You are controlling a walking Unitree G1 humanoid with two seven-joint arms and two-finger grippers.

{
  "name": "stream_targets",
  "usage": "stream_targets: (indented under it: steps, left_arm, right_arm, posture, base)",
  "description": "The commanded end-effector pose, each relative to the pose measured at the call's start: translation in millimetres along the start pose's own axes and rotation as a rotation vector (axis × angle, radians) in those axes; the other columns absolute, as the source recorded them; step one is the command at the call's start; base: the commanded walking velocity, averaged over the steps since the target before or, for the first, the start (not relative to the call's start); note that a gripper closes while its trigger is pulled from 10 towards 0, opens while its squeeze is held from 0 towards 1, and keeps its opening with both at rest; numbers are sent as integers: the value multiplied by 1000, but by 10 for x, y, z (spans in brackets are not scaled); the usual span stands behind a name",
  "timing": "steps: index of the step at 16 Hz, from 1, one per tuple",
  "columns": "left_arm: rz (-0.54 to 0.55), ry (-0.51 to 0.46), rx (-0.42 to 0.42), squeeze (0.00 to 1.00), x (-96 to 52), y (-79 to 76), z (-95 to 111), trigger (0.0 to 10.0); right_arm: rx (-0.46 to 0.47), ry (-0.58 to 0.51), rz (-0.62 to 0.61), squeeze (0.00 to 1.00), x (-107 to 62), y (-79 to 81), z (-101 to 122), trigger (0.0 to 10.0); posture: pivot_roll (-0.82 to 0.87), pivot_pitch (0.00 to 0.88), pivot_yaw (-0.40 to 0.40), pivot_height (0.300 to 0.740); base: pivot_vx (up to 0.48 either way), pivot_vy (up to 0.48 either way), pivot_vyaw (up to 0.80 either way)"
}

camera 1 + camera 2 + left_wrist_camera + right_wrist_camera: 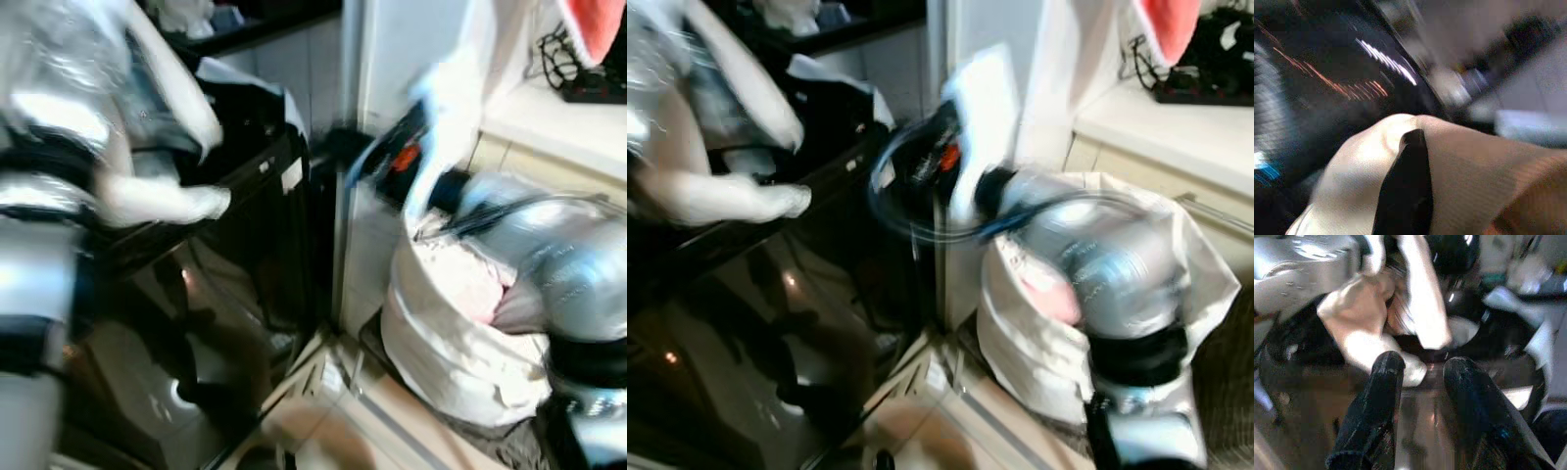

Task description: Clothes washing

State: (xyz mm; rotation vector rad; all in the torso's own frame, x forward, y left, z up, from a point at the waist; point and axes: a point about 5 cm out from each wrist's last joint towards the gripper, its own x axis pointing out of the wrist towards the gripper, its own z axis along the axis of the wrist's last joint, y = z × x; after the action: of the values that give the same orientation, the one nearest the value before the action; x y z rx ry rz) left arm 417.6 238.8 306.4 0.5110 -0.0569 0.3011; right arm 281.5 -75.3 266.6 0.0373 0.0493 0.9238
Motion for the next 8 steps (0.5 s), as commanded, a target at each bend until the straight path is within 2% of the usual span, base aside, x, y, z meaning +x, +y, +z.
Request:
stream_targets:
  steps: [1,2,3,4,5,6,8]
  left_arm:
    - [-6,31,29,0,-1,-49,-36,10000]
    - [-90,115,10,0,-34,-231,-209,10000]
    - [-111,145,12,0,-49,-282,-266,10000]
    - [-176,215,-81,239,-80,-378,-373,10000]
    - [-210,254,-155,1000,-98,-424,-423,10000]
    - [-221,266,-173,1000,-104,-439,-436,10000]
    - [-225,277,-139,1000,-101,-411,-447,10000]
  right_arm:
    - [-46,28,-14,0,5,53,-38,10000]
    - [-45,61,-21,0,19,81,-116,10000]
    - [-42,71,-24,0,20,91,-136,10000]
    - [-39,79,-24,0,20,116,-164,10000]
    - [-34,86,-16,0,13,143,-182,10000]
    - [-31,92,-8,0,8,162,-196,10000]
    - [-29,101,16,0,-7,197,-219,10000]
  posture:
    - [13,0,84,740]
    - [8,0,88,740]
    - [4,0,90,740]
    - [0,0,93,740]
    - [-6,0,97,740]
    - [-6,0,97,740]
    - [-9,0,100,740]
  base:
    - [0,0,0]
    - [0,0,0]
    - [0,0,0]
    - [0,0,0]
    - [0,0,0]
    - [0,0,0]
    - [0,0,0]
